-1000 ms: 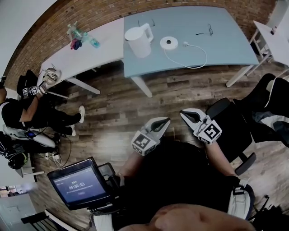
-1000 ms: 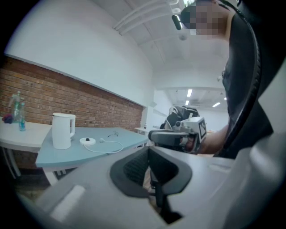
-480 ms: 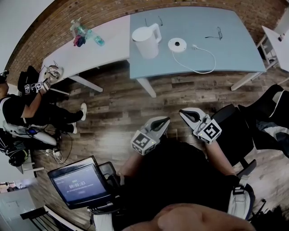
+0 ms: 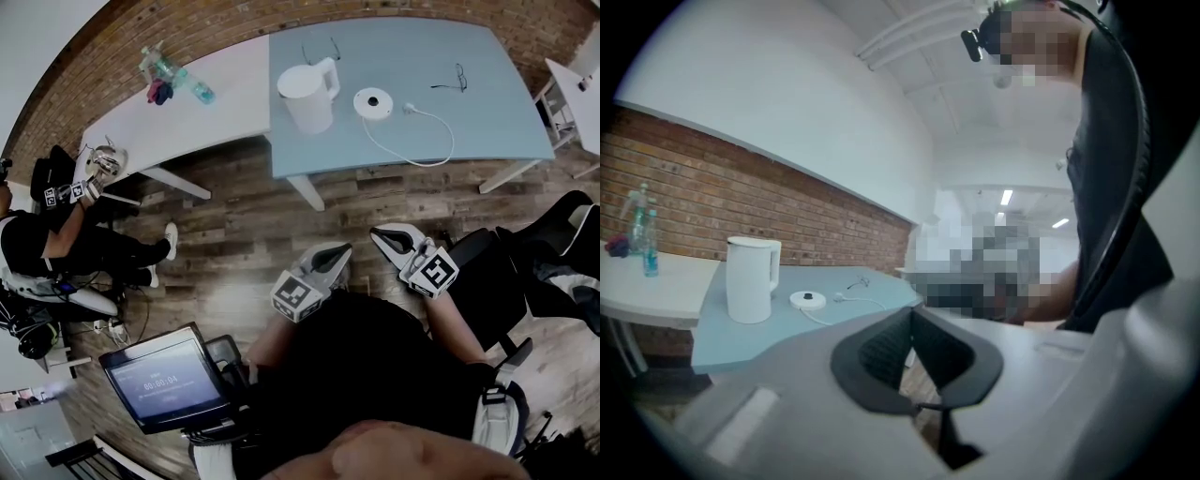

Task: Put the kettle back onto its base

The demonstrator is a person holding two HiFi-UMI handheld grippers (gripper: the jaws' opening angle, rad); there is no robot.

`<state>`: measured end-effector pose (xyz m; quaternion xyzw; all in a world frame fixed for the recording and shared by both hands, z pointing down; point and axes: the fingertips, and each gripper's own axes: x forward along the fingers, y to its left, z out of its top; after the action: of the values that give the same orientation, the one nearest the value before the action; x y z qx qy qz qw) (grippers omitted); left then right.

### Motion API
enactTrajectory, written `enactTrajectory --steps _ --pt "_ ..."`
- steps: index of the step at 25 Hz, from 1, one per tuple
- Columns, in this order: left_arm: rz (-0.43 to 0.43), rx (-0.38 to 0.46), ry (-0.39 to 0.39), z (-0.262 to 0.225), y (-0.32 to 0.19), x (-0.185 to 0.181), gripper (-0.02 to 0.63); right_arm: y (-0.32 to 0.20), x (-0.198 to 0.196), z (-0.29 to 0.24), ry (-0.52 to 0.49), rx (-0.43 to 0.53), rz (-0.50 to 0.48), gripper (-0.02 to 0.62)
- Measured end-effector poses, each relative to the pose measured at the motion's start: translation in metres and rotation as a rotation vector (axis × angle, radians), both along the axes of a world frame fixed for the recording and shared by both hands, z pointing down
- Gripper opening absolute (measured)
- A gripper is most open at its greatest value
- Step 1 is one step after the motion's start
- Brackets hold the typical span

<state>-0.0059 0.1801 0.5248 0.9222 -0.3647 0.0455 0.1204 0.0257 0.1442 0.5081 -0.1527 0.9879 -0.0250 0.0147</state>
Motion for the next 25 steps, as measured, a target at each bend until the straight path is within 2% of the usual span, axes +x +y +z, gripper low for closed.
enactTrajectory --steps 11,25 --pt "0.066 0.044 0.021 -0.016 -0.049 -0.032 0.002 -0.041 -0.029 -0.01 0.029 0.043 0.083 0.003" --pt "0.15 0.051 0.036 -0.009 -0.082 -0.062 0.002 -0.07 -0.053 -0.003 0.046 0.031 0.177 0.003"
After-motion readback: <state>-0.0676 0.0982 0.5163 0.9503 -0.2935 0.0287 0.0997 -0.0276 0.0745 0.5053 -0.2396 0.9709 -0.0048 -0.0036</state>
